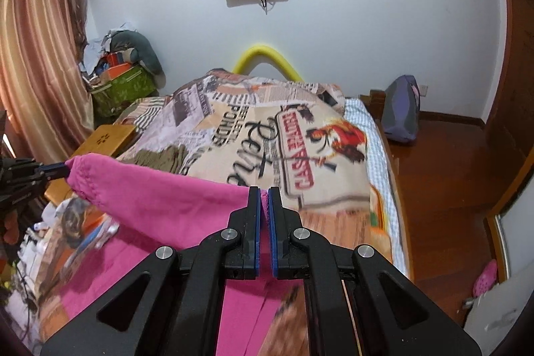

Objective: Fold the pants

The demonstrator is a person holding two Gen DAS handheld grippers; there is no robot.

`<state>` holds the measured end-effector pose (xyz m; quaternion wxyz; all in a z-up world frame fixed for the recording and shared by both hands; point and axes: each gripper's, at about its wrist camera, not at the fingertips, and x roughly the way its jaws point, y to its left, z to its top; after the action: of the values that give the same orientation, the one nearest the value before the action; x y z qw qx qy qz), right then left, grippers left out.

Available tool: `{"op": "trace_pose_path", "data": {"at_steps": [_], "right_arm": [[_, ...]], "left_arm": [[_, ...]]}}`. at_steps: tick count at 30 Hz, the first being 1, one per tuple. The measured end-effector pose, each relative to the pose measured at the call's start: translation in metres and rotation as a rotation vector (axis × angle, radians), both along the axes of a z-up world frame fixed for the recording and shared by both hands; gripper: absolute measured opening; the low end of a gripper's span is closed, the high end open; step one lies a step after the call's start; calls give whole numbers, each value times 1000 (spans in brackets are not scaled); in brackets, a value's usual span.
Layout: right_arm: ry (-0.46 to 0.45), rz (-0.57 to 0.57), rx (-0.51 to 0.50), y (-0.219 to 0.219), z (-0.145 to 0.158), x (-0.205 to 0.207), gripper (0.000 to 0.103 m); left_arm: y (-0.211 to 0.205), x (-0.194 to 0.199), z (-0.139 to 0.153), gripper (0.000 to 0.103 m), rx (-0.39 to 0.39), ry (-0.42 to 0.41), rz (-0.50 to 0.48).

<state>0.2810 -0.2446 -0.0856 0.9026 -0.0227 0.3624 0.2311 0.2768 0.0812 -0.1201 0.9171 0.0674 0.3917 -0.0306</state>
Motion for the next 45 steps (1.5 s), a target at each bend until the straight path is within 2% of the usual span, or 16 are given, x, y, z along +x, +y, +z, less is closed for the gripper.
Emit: {"op": "trace_pose_path", "data": {"at_steps": [4, 10, 17, 22, 27, 33, 34, 37, 39, 41, 43, 45], "right_arm": [[18, 18, -33, 1, -14, -30, 4], [68, 27, -40, -1, -45, -73, 4], [130, 36, -79, -2, -81, -103, 4], [187, 35, -70, -8, -99, -117, 5], [206, 29, -87, -11, -103, -134, 7], [176, 56, -122, -6, -85, -148, 10], [166, 61, -121, -5, -81, -149, 10], [129, 85, -94, 4, -66, -152, 22], [109, 102, -74, 12, -60, -153, 31], [97, 124, -64, 23, -58, -154, 33], [99, 154, -66, 36, -62, -155, 34], [105, 174, -78, 45, -68, -156, 35]], "left_arm": [[-3, -28, -11, 2, 1, 13, -10], [-1, -63, -46, 3, -11, 70, -10], [-5, -97, -86, 2, -9, 136, -9], [-4, -112, -101, 3, -21, 169, 1], [-4, -127, -104, 3, -30, 184, -12], [-11, -142, -82, 4, -15, 137, -28], [-13, -143, -76, 6, -15, 125, -37], [-24, -141, -62, 20, -13, 101, -72], [-37, -137, -58, 40, 6, 83, -103], [-49, -135, -59, 47, 34, 71, -131], [-60, -132, -64, 48, 47, 81, -166], [-69, -129, -72, 55, 67, 99, -193]]}}
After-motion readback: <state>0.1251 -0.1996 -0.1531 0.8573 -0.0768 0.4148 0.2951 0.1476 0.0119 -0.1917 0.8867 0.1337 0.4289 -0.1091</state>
